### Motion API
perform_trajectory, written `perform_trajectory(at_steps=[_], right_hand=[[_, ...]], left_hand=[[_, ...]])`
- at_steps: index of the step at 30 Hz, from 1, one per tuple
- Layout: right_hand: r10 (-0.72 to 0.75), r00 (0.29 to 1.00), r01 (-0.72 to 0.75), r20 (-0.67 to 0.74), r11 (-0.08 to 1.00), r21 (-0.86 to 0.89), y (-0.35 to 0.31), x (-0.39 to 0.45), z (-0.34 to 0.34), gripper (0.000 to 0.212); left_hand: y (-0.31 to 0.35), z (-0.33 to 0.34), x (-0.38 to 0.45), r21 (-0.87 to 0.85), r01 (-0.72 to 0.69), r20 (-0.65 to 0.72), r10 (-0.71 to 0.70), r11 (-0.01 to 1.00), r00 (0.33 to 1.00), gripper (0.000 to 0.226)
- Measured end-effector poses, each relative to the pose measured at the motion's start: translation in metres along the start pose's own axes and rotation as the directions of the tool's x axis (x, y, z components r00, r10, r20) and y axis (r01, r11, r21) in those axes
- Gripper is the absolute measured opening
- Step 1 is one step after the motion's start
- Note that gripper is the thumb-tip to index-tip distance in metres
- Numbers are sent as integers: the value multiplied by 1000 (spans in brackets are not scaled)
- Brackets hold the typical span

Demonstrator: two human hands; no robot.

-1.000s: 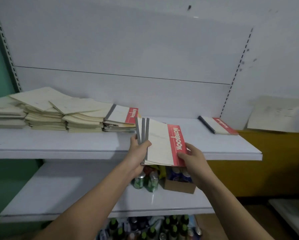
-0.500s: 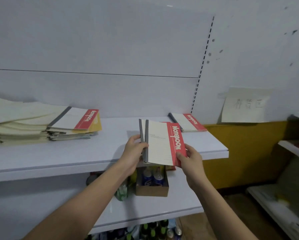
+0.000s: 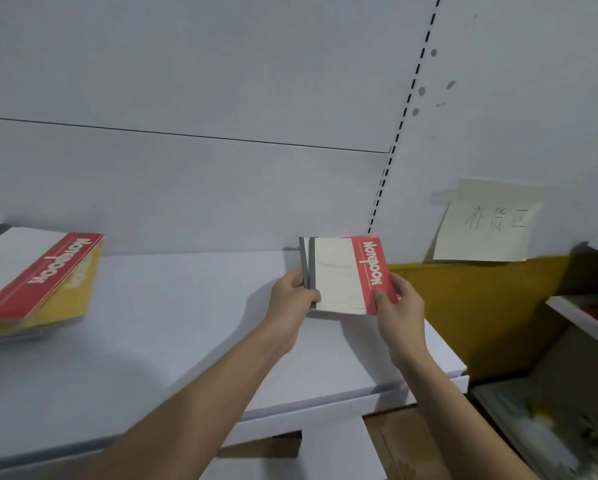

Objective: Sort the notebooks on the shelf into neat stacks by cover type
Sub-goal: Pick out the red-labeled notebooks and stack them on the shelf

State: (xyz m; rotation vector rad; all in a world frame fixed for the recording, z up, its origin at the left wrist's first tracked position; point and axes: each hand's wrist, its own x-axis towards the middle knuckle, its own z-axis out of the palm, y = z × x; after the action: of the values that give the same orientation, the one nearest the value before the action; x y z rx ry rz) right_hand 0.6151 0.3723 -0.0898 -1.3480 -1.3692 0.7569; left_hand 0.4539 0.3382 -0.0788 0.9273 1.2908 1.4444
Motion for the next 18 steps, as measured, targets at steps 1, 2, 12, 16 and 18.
perform_trajectory(at_steps=[1,2,12,16,18], right_hand=[[-7,1000,7,7,999,-38,2,12,-1,39],[-5,1000,7,25,996,-84,4,24,-3,39],[-83,978,169,193,855,-490,57,92,-2,36],[-90,969,181,228,891,-416,69,96,-2,37],[-88,969,174,232,906,-386,71,97,-3,35]], left_hand=[[-4,8,10,37,-5,-11,5,999,1000,41],[-6,15,19,57,-2,-22,3,998,1000,41],[-39,56,47,691,-152,-79,284,707,956,32],[-33,62,39,690,-211,-71,355,693,932,41],[-31,63,36,676,-187,-87,329,713,940,49]])
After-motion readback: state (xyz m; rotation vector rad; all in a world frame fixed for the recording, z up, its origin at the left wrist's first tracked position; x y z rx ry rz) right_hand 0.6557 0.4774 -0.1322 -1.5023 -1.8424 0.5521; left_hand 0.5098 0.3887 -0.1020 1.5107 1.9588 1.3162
